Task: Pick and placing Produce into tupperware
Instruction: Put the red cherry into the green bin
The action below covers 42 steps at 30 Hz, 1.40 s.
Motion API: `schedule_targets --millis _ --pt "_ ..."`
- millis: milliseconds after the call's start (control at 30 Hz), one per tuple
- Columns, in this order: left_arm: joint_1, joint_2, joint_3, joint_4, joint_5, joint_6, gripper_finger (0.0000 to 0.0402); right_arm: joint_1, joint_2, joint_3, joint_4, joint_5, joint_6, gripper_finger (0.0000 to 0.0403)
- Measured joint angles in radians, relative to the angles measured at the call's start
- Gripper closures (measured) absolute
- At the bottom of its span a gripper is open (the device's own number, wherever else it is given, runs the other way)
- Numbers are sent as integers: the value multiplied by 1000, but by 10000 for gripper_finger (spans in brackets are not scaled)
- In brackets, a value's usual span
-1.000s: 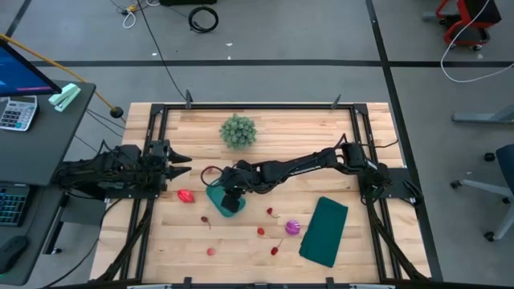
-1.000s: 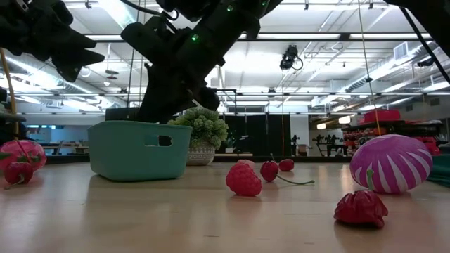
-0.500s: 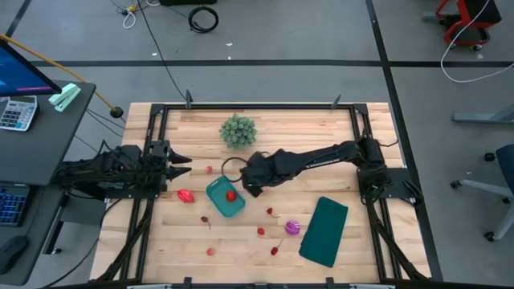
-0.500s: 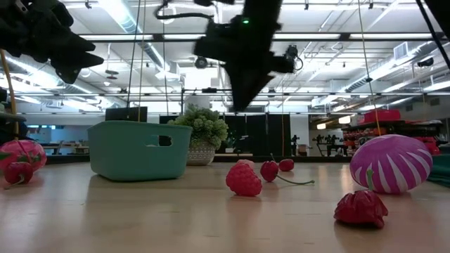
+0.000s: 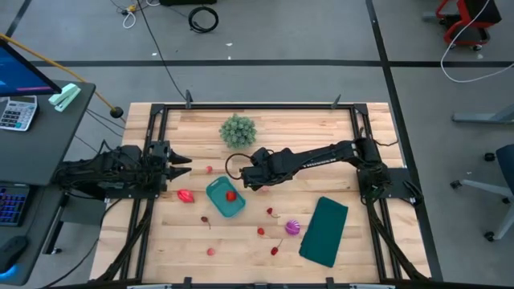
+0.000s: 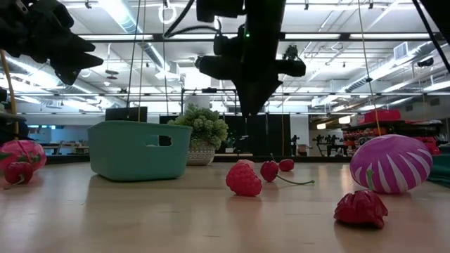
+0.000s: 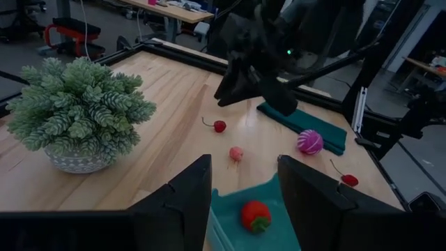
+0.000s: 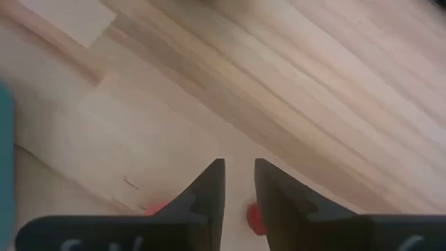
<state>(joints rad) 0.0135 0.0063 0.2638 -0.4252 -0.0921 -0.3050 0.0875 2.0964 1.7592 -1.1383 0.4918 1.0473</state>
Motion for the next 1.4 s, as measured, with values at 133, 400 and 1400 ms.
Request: schedule_targets --millis 133,400,1400 --pt "0 0 0 -1 0 0 228 -1 9 0 -9 -22 4 310" --pt "0 0 0 -7 0 -1 228 21 9 -4 -21 -50 17 296" --pt "0 0 0 -21 0 -26 230 -53 9 -305 220 -37 53 223"
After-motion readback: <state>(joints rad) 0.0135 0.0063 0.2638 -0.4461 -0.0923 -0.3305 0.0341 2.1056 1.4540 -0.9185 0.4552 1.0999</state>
